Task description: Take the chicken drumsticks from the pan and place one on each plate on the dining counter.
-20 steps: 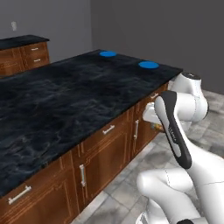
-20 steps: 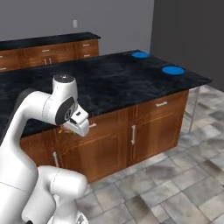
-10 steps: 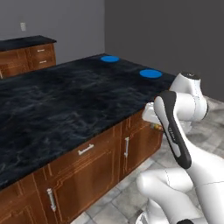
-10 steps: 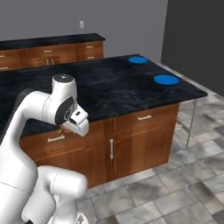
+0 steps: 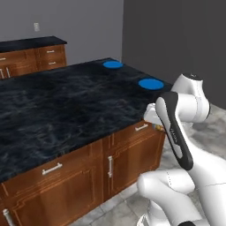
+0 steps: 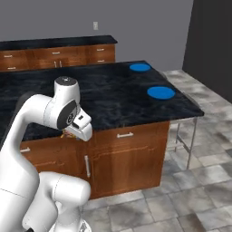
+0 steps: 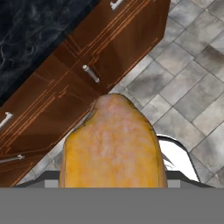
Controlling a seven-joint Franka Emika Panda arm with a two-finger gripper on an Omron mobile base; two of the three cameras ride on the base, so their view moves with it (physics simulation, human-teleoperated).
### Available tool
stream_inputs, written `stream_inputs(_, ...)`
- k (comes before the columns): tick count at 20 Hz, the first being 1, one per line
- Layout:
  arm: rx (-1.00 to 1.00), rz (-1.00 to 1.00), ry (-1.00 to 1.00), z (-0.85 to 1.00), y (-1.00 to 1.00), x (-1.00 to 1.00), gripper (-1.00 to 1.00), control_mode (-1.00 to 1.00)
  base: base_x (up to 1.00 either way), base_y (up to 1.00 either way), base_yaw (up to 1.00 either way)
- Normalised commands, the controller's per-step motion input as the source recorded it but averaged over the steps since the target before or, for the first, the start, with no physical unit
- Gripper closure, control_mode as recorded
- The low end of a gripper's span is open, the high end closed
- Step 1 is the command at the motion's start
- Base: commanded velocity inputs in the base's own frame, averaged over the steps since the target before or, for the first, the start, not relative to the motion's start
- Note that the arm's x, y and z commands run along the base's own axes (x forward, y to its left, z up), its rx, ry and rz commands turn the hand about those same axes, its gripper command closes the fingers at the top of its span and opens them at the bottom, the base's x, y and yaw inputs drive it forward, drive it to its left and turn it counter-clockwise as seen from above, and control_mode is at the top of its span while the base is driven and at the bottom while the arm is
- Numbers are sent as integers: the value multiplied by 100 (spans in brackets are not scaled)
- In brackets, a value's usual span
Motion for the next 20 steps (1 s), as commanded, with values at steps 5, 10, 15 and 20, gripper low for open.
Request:
stream_inputs(5,0,0,0,0,0,0,100,100,82,-100,41)
stream_inputs(10,0,0,0,0,0,0,100,100,82,-100,43)
stream_inputs(15,0,0,0,0,0,0,100,100,80,-100,43)
stream_inputs(20,0,0,0,0,0,0,100,100,69,-100,43)
